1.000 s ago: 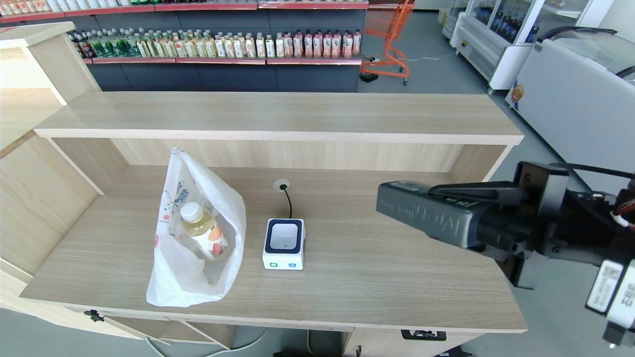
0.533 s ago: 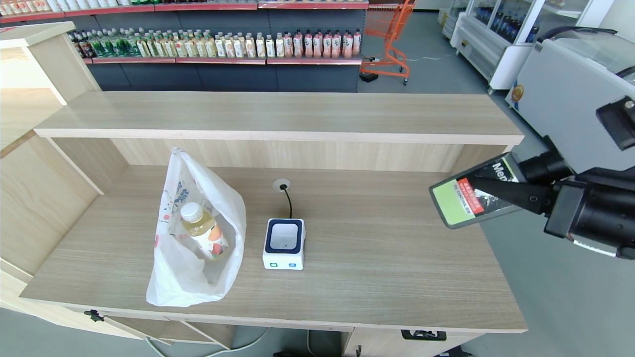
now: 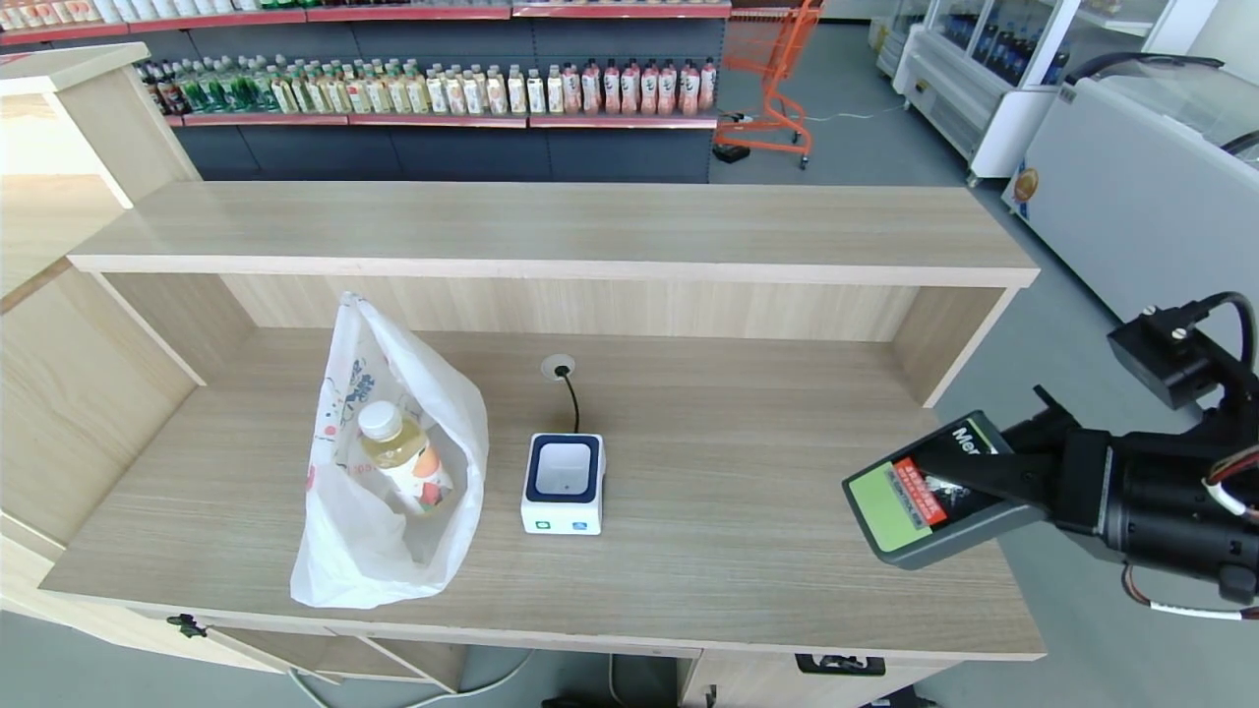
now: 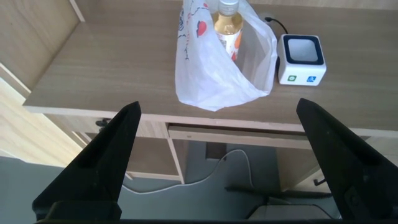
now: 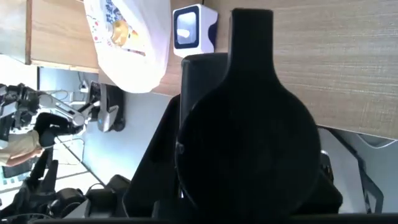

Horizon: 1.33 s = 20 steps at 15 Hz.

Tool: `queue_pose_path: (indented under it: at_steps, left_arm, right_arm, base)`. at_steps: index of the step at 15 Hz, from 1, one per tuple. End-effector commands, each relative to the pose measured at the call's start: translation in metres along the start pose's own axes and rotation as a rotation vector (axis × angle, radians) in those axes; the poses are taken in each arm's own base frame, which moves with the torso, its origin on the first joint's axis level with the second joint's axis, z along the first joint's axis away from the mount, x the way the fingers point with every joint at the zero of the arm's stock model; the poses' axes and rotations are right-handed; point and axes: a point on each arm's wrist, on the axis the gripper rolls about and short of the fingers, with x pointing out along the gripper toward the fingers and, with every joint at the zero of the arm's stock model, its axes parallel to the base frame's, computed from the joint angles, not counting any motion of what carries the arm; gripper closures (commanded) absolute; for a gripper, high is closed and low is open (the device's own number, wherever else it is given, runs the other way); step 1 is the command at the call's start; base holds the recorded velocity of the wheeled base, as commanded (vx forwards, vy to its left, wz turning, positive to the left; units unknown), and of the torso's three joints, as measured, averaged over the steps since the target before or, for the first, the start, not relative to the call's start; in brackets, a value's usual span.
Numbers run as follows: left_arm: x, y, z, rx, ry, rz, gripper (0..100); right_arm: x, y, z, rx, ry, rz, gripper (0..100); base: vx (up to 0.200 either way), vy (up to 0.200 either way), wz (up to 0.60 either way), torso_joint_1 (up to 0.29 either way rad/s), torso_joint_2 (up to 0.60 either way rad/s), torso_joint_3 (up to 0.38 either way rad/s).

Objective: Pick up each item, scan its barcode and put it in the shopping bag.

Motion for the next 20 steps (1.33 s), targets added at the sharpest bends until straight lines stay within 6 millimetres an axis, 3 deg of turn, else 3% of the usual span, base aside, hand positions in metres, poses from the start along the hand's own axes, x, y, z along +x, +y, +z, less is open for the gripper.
queue_pose_path:
  at_steps: [1,8,11,17,20]
  left_arm:
    - [0.0,0.0,0.0,0.002,0.0,0.0,0]
    - [0.0,0.0,0.0,-0.003,0.0,0.0,0]
    - [0.0,0.0,0.0,-0.003,0.0,-0.002,0]
    - [0.0,0.0,0.0,0.0,0.0,-0.002,0]
    - [0.0,0.0,0.0,0.002,0.0,0.0,0]
  right_arm:
    - [-0.002,-0.001,-0.002,0.001,0.003,-0.001,100]
    - [-0.001,-0.001,0.0,-0.007,-0.015,-0.028,100]
    - [0.009,-0.003,0.002,-0.003,-0.002,-0.043,100]
    - [0.078,-0.029,0.017,-0.106,-0.015,-0.174,100]
    - [0.104,-0.036,0.016,-0.119,0.015,-0.182,100]
  base:
    - [0.0,0.0,0.0,0.0,0.0,0.0]
    - [0.0,0.2,0.0,0.002,0.0,0.003]
    - [0.0,0.2,0.0,0.004,0.0,0.005]
    - [0.0,0.2,0.0,0.003,0.0,0.002]
    - [0.0,0.0,0.0,0.0,0.0,0.0]
